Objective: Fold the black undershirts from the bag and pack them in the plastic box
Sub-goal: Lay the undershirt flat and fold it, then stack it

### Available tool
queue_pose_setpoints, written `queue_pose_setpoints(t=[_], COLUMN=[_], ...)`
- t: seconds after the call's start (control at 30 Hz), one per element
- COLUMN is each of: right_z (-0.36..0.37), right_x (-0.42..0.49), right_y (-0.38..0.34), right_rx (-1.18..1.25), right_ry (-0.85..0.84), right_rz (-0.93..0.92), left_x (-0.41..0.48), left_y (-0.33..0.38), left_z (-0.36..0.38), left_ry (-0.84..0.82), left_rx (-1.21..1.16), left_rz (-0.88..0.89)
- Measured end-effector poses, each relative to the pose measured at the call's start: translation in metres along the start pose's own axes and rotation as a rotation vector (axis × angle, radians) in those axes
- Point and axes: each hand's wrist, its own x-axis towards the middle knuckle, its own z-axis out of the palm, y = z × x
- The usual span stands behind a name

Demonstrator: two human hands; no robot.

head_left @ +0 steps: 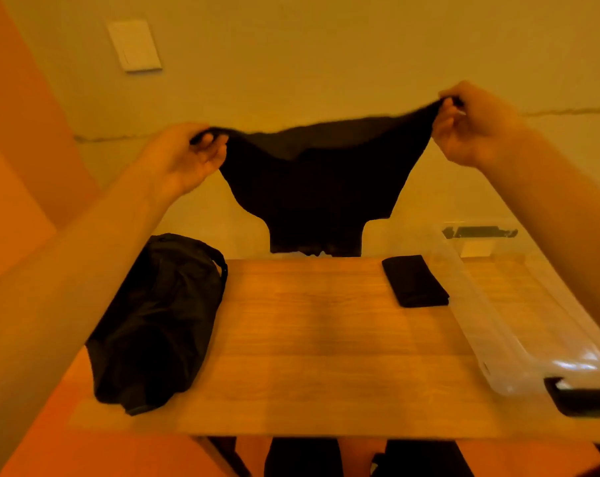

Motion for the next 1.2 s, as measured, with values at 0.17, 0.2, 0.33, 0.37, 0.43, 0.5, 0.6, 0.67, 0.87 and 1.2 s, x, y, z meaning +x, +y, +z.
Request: queue_pose_setpoints(t=[0.17, 0.2, 0.33, 0.37, 0.43, 0.5, 0.6, 0.67, 0.87, 1.2], right_z=[-0.049, -0.064, -0.126, -0.141, -0.168, -0.188, -0.21, -0.221, -0.231, -0.237], right_x=[-0.069, -0.083, -0.151, -0.17, -0.207, -0.242, -0.283, -0.3, -0.318, -0.31], right_y=[0.053, 0.069, 0.136, 0.153, 0.184, 0.21, 0.24, 0.255, 0.274, 0.272], right_rx=[-0.198, -0.262, -0.511, -0.549, -0.618, -0.702, -0.807, -0.845, -0.869, -0.626], right_ry=[0.142, 0.17, 0.232, 0.25, 0.283, 0.285, 0.291, 0.336, 0.313, 0.303], right_rz=[0.047, 0.055, 0.085, 0.087, 0.102, 0.164, 0.247, 0.236, 0.35, 0.613], left_x=[-0.061, -0.076, -0.145, -0.163, -0.192, -0.217, -0.246, -0.262, -0.308, -0.326], left_y=[-0.048, -0.06, -0.115, -0.129, -0.156, -0.184, -0.222, -0.243, -0.28, -0.284], left_z=[-0.058, -0.067, -0.112, -0.124, -0.148, -0.171, -0.197, -0.208, -0.216, -0.235], left_ry=[0.081, 0.093, 0.138, 0.14, 0.142, 0.164, 0.169, 0.188, 0.333, 0.425], left_rx=[0.127, 0.169, 0.383, 0.442, 0.529, 0.589, 0.643, 0.617, 0.618, 0.455], left_rz=[-0.027, -0.039, -0.064, -0.065, -0.083, -0.105, -0.145, -0.169, -0.113, -0.057])
